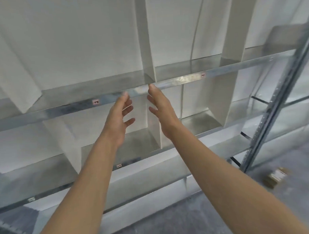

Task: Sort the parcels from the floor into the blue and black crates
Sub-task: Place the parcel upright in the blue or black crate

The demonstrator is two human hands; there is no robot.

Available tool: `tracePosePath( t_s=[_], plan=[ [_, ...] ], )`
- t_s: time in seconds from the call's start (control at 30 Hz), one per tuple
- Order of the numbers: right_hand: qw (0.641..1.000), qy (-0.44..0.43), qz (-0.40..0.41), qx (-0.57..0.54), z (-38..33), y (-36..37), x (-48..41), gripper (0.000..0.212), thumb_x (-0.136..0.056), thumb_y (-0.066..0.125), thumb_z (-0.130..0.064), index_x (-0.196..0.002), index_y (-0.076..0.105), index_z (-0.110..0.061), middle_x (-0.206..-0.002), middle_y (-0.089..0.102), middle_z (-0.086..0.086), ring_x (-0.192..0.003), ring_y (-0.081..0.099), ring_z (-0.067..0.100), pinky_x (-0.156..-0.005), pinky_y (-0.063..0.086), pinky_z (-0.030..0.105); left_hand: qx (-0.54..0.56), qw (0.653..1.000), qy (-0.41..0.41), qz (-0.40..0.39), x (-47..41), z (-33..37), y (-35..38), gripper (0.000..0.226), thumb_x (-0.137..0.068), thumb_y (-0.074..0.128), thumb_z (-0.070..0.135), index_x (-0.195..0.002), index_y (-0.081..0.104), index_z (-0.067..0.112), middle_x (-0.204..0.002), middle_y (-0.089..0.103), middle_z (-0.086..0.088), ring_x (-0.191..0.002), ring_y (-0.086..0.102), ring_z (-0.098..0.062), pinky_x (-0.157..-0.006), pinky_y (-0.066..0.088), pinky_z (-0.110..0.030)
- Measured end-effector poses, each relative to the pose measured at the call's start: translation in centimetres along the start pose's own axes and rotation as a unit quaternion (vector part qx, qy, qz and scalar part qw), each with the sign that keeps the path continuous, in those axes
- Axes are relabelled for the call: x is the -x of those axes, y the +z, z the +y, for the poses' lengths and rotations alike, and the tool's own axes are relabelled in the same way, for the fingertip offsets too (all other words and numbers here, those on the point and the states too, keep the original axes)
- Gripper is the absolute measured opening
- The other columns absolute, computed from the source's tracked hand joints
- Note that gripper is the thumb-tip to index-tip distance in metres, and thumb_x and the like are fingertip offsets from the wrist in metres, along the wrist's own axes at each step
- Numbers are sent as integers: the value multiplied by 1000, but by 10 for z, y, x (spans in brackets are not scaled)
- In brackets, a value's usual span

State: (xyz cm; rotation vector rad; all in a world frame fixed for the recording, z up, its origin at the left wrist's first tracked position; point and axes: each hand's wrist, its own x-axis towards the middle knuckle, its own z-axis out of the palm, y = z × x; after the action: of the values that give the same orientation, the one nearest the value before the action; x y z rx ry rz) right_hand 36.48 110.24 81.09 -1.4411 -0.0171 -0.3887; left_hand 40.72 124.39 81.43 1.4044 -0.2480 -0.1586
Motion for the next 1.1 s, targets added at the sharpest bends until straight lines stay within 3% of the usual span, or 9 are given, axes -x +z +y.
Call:
tracePosePath(
  t_s=[0.27, 0.4, 0.5, 0.6, 0.7, 0.83, 0.97, 1.1],
  plan=[
    [974, -21, 222, 32, -27, -117, 41, 69, -100, 48, -66, -159, 40, -32, -163, 40, -12, -148, 41, 11, -124, 34, 47, -17, 978, -37, -206, -16, -23, 123, 67, -85, 61, 72, -136, 61, 28, -132, 62, 7, -124, 59, -12, -96, 50, -40],
    [948, -27, 312, 50, -36, -161, 80, 69, -102, 48, -65, -161, 38, -31, -163, 39, -13, -149, 40, 12, -125, 33, 48, -3, 955, -67, -289, -8, -38, 185, 46, -95, 55, 60, -123, 67, 25, -118, 66, 7, -115, 61, -14, -94, 48, -41],
    [924, -31, 375, 68, -43, -186, 110, 77, -95, 49, -67, -161, 38, -31, -164, 38, -14, -150, 39, 9, -126, 31, 47, 7, 933, -93, -348, 5, -52, 228, 48, -86, 63, 61, -118, 67, 25, -116, 66, 5, -110, 62, -14, -86, 47, -40],
    [899, -35, 430, 79, -50, -203, 135, 76, -92, 49, -68, -158, 44, -30, -158, 45, -16, -146, 43, 9, -126, 32, 48, 1, 905, -109, -410, 22, -67, 265, 51, -83, 63, 63, -119, 67, 27, -119, 66, 7, -112, 62, -14, -90, 49, -40],
    [881, -28, 462, 95, -52, -219, 158, 50, -99, 49, -64, -143, 55, -40, -143, 53, -25, -141, 47, 7, -125, 32, 49, -4, 887, -125, -444, 40, -78, 293, 39, -92, 61, 59, -114, 69, 27, -115, 67, 8, -113, 62, -15, -94, 49, -42],
    [860, -25, 501, 93, -52, -246, 179, 79, -93, 50, -69, -160, 39, -29, -164, 40, -12, -150, 39, 9, -126, 31, 47, -10, 869, -146, -474, 52, -90, 324, 44, -95, 56, 58, -121, 67, 24, -126, 66, 3, -117, 62, -16, -96, 50, -43],
    [848, -14, 522, 87, -49, -286, 199, 68, -104, 46, -62, -162, 36, -28, -166, 37, -9, -150, 39, 12, -125, 32, 49, -13, 860, -153, -486, 62, -100, 368, 43, -97, 56, 57, -122, 66, 24, -122, 66, 4, -114, 62, -16, -91, 50, -40],
    [836, -3, 542, 84, -41, -343, 211, 69, -101, 47, -67, -160, 38, -33, -167, 36, -9, -150, 39, 16, -125, 32, 51, -28, 852, -152, -500, 69, -117, 421, 44, -97, 55, 58, -124, 66, 24, -127, 65, 4, -118, 61, -16, -96, 52, -42]
  ],
)
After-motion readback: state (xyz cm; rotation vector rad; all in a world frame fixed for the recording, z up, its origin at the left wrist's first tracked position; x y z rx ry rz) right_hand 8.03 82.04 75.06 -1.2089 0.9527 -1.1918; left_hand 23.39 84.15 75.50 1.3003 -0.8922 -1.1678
